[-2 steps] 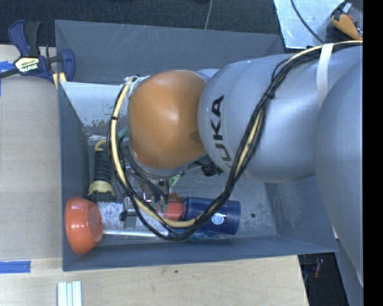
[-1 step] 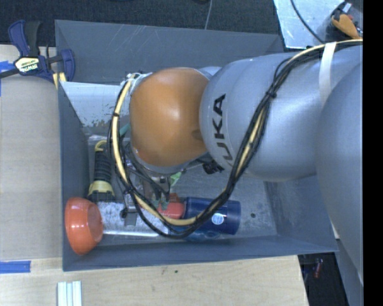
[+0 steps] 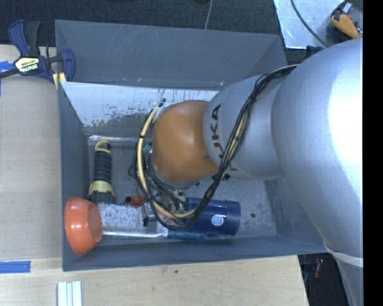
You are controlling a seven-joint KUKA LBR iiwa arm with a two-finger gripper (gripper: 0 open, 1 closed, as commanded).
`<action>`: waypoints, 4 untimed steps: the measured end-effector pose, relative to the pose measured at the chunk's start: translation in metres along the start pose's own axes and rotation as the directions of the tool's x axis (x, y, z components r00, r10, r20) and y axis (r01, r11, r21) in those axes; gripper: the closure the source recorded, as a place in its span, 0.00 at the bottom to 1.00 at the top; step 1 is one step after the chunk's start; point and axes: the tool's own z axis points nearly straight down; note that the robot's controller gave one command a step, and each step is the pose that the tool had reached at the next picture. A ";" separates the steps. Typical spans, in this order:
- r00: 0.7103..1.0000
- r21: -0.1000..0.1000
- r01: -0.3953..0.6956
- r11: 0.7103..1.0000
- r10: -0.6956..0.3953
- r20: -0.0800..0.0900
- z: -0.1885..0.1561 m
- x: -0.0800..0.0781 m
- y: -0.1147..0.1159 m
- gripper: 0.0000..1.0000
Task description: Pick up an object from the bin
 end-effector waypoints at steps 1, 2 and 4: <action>0.999 -0.009 -0.021 1.000 0.021 0.029 -0.005 0.016 0.008 0.00; 1.000 -0.009 -0.006 1.000 0.006 0.026 -0.008 -0.001 0.005 0.00; 0.891 -0.026 -0.453 0.891 0.454 0.028 0.001 -0.004 -0.001 1.00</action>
Offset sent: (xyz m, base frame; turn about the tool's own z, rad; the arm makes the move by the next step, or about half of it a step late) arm -0.0043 0.0032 0.0033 0.0034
